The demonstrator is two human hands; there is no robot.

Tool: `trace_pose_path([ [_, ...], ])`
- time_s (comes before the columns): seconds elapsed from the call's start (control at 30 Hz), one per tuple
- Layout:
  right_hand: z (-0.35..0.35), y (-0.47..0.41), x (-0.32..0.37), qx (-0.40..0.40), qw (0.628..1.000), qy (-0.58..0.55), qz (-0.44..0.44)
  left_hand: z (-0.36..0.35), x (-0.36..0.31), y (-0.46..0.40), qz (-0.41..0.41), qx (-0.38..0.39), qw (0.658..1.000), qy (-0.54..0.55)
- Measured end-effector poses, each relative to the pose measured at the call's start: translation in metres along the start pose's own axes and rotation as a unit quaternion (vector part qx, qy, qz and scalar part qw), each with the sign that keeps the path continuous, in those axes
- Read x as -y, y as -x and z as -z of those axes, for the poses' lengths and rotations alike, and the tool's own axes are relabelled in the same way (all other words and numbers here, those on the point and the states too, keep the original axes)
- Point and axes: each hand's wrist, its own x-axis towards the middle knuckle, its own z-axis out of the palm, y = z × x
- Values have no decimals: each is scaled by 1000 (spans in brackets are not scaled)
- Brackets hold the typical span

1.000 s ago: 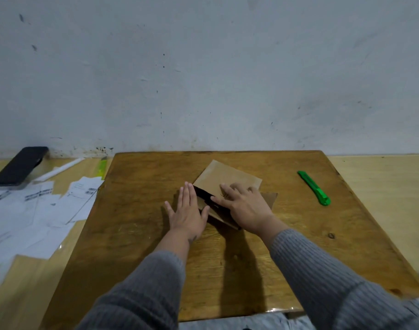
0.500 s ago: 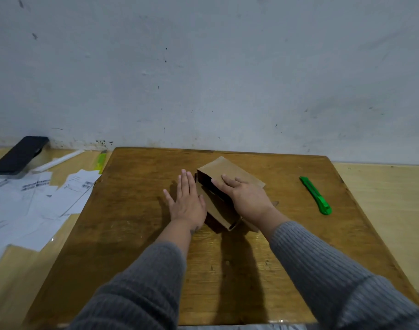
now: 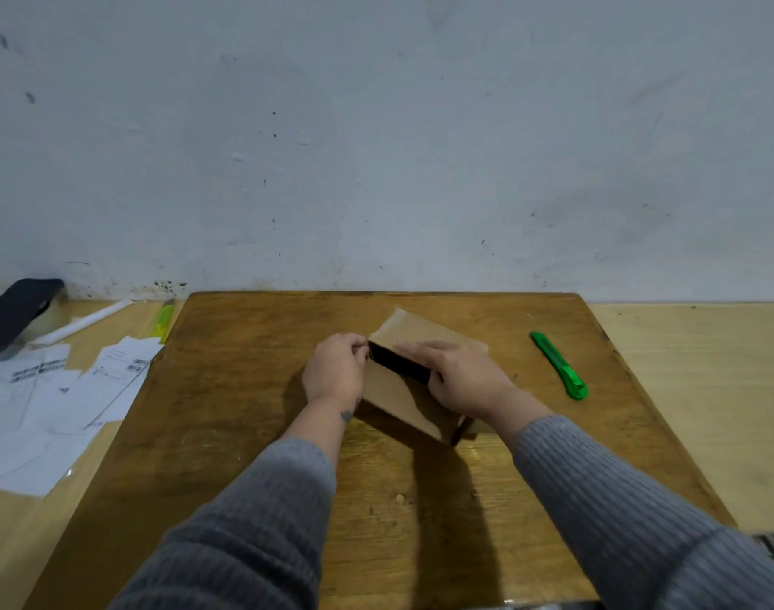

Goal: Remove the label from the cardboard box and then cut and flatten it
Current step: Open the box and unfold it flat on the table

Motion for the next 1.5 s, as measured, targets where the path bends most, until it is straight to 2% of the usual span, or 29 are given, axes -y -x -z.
trace_pose_path([
  [0.17,-18,-1,-6,45,996,49,-67,-24,1,24,7,8,1000,-24],
  [0.37,-33,-5,-10,13,996,82,-30,-32,3,22,-21,25,999,3],
  [0.57,-39,-11,-10,76,993,87,-23,-29,1,19,-67,24,991,-112],
  [0.87,-27,-6,-20,54,997,58,-11,-29,-2,18,-59,34,975,-211],
  [1.17,-14,-3,-18,-24,999,42,9,-22,-11,22,-51,38,980,-188],
  [1.3,-3,7,-28,-1,989,132,58,-17,-12,17,-36,40,982,-182],
  [1.4,10,14,-32,30,986,160,34,-17,-13,13,-42,32,981,-188],
  [1.5,19,10,-26,13,986,163,22,-25,-19,14,-55,44,974,-217],
])
